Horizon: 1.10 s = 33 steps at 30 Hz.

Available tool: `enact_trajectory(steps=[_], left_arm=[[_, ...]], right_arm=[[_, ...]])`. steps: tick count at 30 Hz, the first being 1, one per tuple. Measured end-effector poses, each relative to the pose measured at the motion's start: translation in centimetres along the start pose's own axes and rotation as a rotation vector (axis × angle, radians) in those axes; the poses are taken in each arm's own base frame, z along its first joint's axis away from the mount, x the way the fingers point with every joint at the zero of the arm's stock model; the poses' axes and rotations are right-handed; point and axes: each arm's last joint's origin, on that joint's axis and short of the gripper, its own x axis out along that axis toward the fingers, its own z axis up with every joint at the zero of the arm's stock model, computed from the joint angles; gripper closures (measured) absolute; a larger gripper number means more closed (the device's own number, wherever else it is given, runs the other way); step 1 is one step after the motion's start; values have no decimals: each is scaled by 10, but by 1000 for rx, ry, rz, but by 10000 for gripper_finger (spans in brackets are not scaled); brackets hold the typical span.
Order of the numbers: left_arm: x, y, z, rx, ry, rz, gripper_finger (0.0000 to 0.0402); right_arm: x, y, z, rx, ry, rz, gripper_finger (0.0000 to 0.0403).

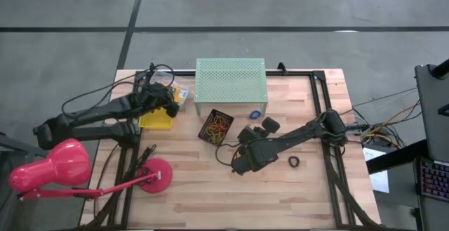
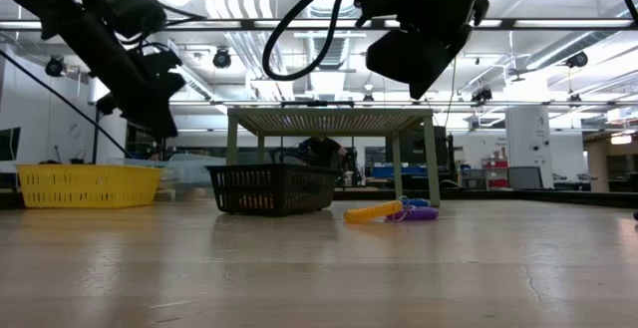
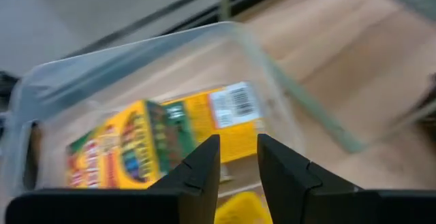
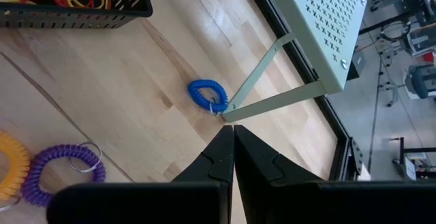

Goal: Pick & Place Office Desk Supplies
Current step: Put the yellow spring rubber band into the yellow bin

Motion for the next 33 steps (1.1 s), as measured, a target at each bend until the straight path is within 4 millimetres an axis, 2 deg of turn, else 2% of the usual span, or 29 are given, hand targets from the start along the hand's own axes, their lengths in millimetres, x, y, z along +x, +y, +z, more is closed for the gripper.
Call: enact_trajectory(steps=[3,10,13,16,21,24,28,33], left_arm=[[-4,-3,6,-7,1,-94,298],[-15,-19,15,6,44,-486,298],[-19,-28,17,3,33,-598,298],[-24,-38,21,21,-27,-645,298],[-36,-55,24,59,-147,-666,304],[-43,-65,22,74,-213,-616,312],[-54,-77,13,135,-257,-575,324],[-70,-92,5,201,-302,-668,328]], right_arm=[[0,0,0,-15,0,-1,394],[0,-3,-1,28,10,-24,394],[0,-5,-1,40,-7,-31,394],[-10,-9,-2,61,-98,-38,394],[-37,-27,-9,134,-173,30,394],[-56,-39,-21,199,-294,60,394],[-75,-54,-47,289,-454,123,394],[-82,-73,-80,386,-611,203,394]])
